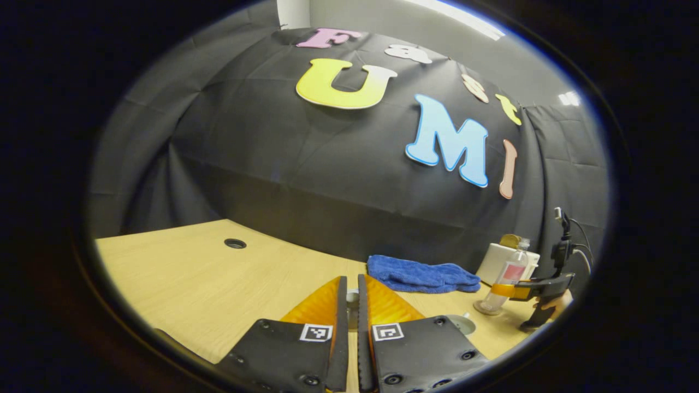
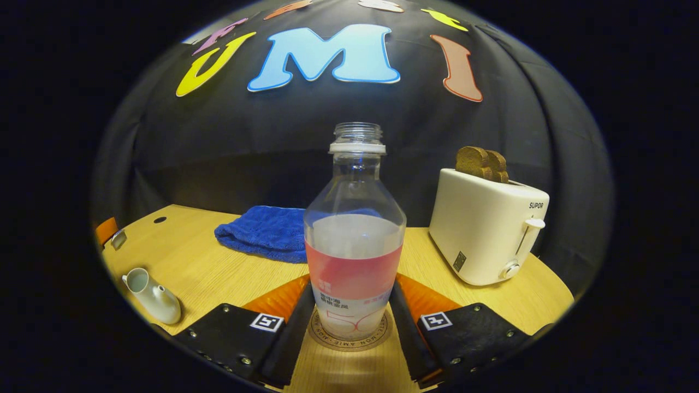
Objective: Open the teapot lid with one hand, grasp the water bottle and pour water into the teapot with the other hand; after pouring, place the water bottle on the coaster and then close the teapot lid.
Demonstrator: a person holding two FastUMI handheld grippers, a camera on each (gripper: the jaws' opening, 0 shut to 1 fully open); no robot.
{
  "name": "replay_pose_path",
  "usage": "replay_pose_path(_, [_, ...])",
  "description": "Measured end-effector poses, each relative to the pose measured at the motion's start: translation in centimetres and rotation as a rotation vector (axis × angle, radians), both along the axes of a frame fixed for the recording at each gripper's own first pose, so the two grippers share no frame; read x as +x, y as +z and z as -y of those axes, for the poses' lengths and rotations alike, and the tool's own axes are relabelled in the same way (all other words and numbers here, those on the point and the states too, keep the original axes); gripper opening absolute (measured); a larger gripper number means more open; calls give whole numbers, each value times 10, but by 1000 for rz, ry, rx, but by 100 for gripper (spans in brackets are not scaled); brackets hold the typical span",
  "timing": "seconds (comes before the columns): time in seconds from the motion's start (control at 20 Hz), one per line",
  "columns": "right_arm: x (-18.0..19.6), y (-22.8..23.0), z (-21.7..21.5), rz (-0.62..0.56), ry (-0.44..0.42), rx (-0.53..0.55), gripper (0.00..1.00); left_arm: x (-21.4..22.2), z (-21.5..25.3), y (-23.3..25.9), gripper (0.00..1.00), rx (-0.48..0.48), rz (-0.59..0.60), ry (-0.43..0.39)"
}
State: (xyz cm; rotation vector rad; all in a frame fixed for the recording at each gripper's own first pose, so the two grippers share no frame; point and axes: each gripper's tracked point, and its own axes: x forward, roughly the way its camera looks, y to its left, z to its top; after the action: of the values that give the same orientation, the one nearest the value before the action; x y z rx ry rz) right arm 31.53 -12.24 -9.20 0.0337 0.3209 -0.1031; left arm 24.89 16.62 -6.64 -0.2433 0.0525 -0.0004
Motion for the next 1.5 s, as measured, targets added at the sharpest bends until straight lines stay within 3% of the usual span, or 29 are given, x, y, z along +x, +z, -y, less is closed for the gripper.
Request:
replay_pose_path(0.25, [0,0,-1,-5,0,6,80,0,0,-1,16,2,0,0])
replay_pose_path(0.3, [0,0,-2,-7,-2,4,84,0,1,0,16,1,0,0])
replay_pose_path(0.35, [-1,0,-1,-8,-6,-3,96,1,0,0,16,1,0,0])
replay_pose_path(0.4, [-1,1,-1,-6,-8,-13,96,0,0,0,16,2,0,0])
replay_pose_path(0.7, [-8,20,-1,40,-27,-50,96,-1,1,2,13,0,8,-3])
replay_pose_path(0.85, [-12,31,3,64,-23,-83,96,-1,5,1,16,7,5,-10])
replay_pose_path(1.1, [-18,42,1,78,-12,-25,95,-2,15,3,13,30,8,-32])
replay_pose_path(1.45, [-34,73,4,118,-8,-33,96,-6,32,9,16,36,25,-69])
replay_pose_path(1.5, [-37,79,2,128,-4,-30,96,-6,36,11,12,32,28,-78])
